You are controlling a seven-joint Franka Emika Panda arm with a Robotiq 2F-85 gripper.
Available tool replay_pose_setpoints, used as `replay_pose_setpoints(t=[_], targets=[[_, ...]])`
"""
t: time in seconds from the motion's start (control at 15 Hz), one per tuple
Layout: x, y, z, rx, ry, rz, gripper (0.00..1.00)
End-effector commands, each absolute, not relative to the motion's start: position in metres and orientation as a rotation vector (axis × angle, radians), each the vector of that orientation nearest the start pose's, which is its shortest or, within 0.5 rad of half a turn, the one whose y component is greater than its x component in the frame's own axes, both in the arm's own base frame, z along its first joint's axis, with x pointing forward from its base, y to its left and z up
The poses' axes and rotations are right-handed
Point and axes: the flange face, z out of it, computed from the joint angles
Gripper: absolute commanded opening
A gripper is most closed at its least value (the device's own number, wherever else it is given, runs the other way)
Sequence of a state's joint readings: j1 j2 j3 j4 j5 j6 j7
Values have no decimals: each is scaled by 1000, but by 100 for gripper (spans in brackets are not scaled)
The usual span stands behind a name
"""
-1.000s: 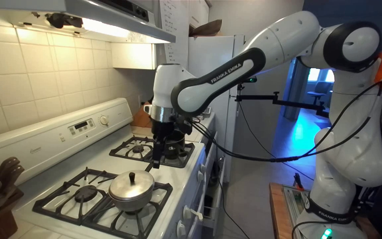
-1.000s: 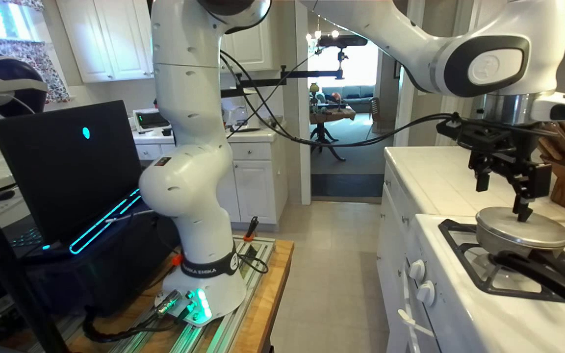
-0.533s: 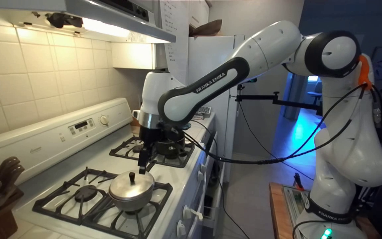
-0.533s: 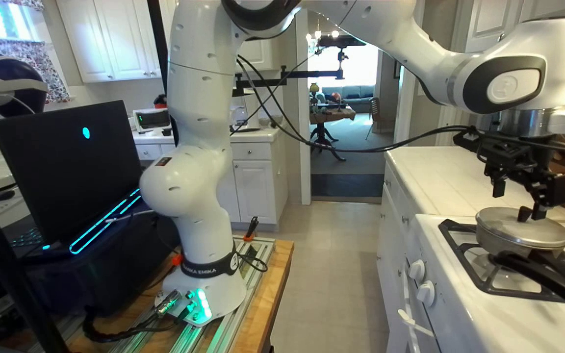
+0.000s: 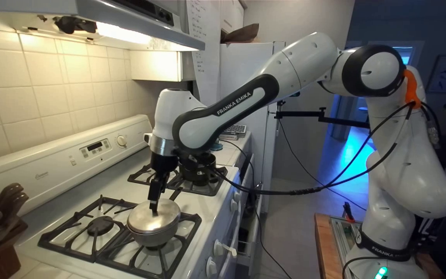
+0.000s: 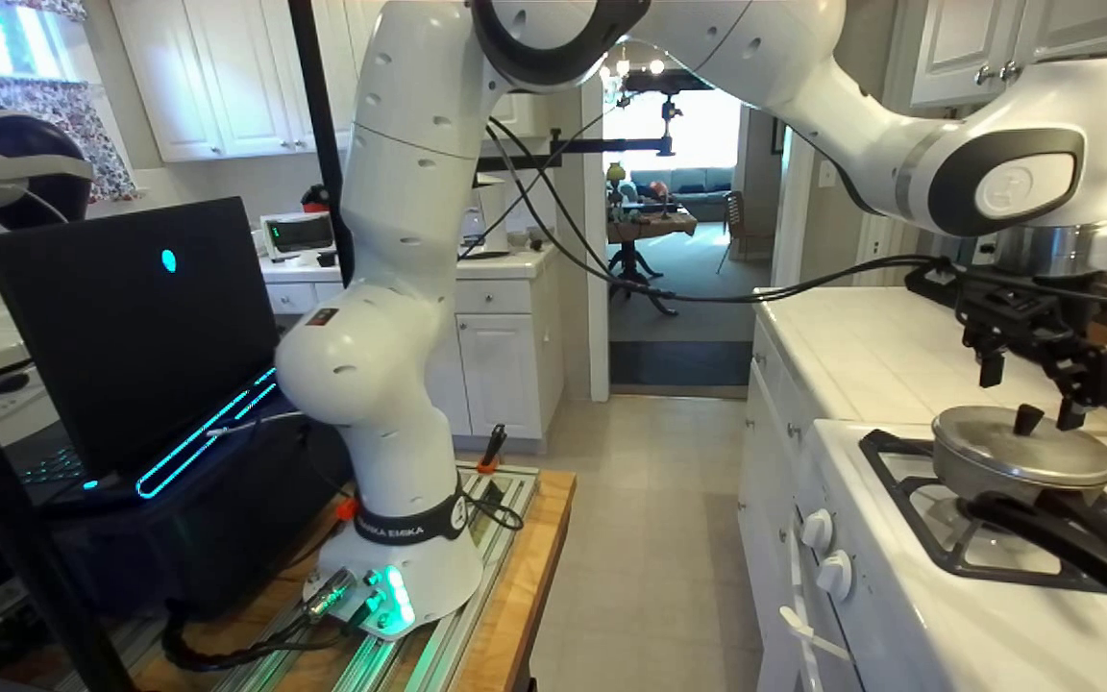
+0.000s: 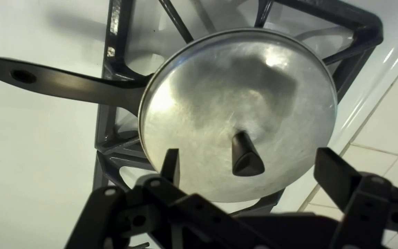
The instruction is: Take the lid off the pan
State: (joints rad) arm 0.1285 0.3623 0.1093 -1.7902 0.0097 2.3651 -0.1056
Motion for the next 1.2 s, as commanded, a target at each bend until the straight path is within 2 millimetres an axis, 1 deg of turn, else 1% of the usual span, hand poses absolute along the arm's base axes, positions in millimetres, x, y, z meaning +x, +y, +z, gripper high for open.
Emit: replay_pose_setpoints(t=[0.0, 0.07, 0.13, 0.27, 0.47, 0.87, 0.93, 1.0, 1.13], targets=[[660, 162, 368, -3023, -489, -346, 100], [661, 163, 367, -3023, -492, -348, 97], [663, 164, 366, -3025, -493, -349, 73], [664, 165, 366, -3026, -493, -351, 71], [667, 166, 365, -3025, -492, -351, 48], [668, 166, 364, -3029, -488, -349, 7], [669, 165, 365, -3030, -485, -349, 2], [669, 165, 364, -3030, -482, -347, 6], [668, 165, 366, -3033, -475, -346, 6]])
